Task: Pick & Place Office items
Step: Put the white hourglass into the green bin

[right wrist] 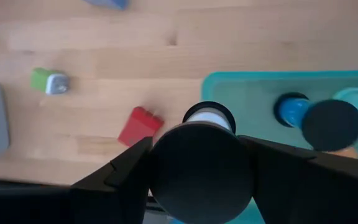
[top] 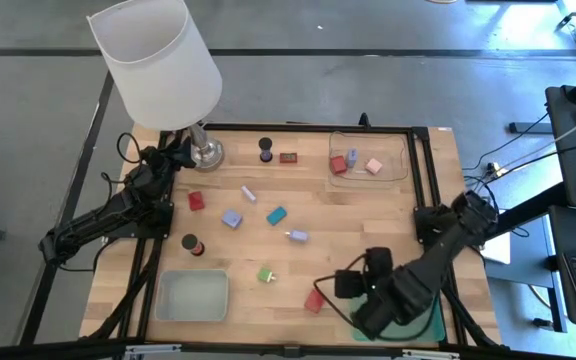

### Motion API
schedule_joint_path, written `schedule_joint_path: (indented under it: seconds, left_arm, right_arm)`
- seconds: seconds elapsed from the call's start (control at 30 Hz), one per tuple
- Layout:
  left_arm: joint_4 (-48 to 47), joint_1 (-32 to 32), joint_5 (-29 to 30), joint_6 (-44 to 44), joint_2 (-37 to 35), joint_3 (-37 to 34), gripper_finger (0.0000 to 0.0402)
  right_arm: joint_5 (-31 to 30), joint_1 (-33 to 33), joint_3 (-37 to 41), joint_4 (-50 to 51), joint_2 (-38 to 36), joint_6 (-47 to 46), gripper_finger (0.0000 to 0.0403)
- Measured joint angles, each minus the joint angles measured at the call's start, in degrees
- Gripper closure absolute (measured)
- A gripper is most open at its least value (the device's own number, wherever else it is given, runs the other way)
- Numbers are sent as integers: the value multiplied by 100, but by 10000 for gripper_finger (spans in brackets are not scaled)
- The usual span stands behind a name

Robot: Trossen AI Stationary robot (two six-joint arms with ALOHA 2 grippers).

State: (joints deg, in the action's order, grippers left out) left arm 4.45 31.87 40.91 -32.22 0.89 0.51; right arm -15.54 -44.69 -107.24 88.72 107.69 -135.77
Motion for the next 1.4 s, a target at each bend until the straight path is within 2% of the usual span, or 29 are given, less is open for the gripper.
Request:
schedule_joint_path:
  seconds: [0.4,0.53,0.87,1.03,1.4]
  left_arm:
    - [0,0,5,0,0,0,151]
    - [0,1,7,1,0,0,151]
    - [0,0,4,0,1,0,151]
    - [-2,1,7,1,0,0,151]
    - [0,-1,4,-1,1,0,151]
  right_arm:
    - [132,-429,841,-390,42,-1077,190]
    - [338,-444,1192,-706,39,-1125,190]
    - [312,-429,2056,-1450,45,-1254,181]
    - [264,-415,2168,-1522,43,-1526,179]
    - [156,-296,2168,-1470,43,-1496,172]
